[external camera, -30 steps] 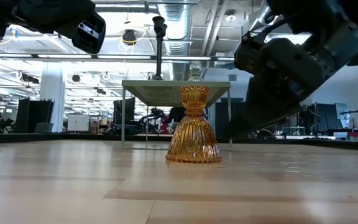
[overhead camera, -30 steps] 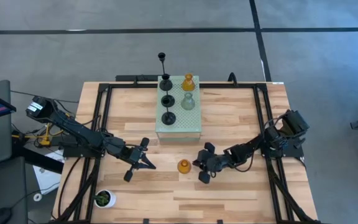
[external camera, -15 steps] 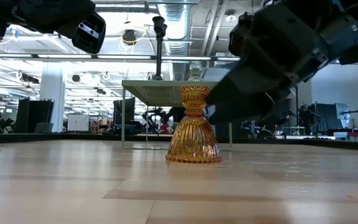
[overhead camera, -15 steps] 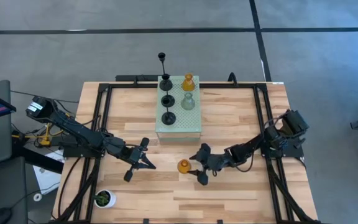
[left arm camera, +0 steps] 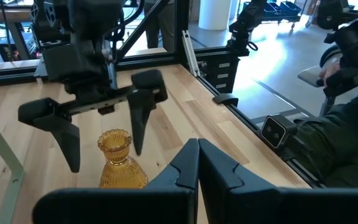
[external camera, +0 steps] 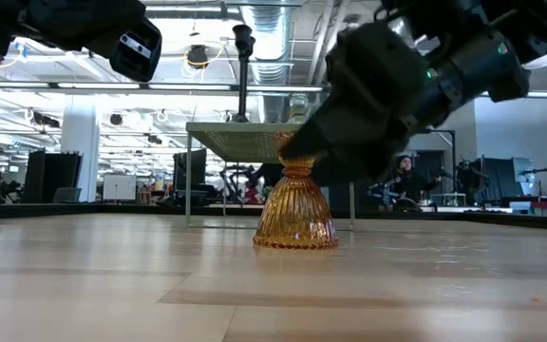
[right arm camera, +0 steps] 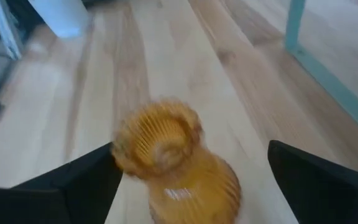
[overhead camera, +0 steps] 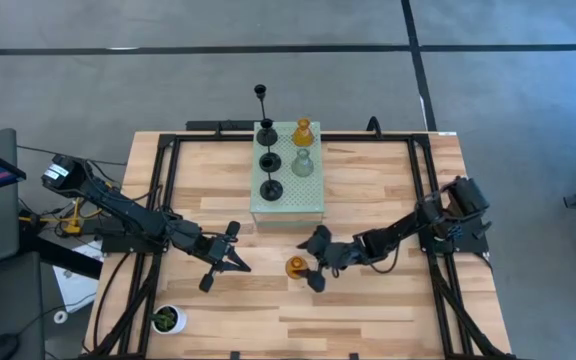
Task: Pick & Place candle stick holders
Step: Put the yellow glass candle holder on the shelf aligned with the other green glass candle holder
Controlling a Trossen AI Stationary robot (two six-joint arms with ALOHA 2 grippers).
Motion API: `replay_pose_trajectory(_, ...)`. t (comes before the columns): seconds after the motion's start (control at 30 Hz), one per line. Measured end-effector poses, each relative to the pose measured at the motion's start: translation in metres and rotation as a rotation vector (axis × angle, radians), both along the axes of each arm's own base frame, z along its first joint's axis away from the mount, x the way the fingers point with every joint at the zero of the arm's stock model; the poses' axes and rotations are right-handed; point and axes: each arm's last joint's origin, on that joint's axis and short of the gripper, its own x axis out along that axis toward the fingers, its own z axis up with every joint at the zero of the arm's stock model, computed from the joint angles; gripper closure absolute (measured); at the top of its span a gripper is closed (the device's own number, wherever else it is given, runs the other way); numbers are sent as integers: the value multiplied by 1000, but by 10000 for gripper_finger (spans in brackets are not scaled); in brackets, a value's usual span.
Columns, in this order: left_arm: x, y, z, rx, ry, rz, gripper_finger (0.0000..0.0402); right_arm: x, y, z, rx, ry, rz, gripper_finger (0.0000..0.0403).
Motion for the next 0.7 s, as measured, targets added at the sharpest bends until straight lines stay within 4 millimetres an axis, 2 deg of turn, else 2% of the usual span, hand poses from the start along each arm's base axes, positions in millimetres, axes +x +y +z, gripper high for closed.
replay_pose_trajectory(0.17,0,0,0,0,1,0,396,7,3,-10,-7,23,3,34)
replay_pose_trajectory(0.43,0,0,0,1,2,0,396,32,12,-29,-18,39,6,47)
replay_pose_trajectory(0.7,0,0,0,1,3,0,395,35,13,-21,-25,28,15,120)
